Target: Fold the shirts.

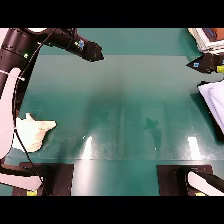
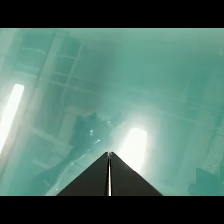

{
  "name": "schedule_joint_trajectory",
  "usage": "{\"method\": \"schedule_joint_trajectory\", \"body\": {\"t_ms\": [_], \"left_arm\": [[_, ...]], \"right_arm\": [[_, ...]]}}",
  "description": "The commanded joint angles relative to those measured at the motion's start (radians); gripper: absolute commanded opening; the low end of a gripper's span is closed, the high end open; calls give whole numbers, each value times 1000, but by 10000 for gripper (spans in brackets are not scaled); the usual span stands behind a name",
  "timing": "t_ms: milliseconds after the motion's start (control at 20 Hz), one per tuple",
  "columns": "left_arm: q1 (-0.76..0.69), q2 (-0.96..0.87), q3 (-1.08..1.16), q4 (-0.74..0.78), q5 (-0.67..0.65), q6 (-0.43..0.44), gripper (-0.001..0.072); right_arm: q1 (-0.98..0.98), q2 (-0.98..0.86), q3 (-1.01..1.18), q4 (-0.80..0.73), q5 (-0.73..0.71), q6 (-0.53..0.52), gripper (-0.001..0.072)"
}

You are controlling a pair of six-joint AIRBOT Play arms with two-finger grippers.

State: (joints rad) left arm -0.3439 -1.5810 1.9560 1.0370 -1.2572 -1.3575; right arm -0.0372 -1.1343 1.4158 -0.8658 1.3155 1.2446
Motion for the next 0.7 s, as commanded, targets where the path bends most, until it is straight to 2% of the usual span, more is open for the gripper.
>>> {"method": "schedule_joint_trajectory", "body": {"t_ms": [0, 550, 650], "left_arm": [[0, 0, 0, 0, 1, 0, 28], [0, 0, 0, -2, 3, -1, 29], [0, 0, 0, -12, 69, 6, 28]], "right_arm": [[2, 0, 1, 1, 1, 0, 15], [2, 1, -35, 2, 5, 0, 15], [2, 1, -55, 3, 3, 0, 16]]}}
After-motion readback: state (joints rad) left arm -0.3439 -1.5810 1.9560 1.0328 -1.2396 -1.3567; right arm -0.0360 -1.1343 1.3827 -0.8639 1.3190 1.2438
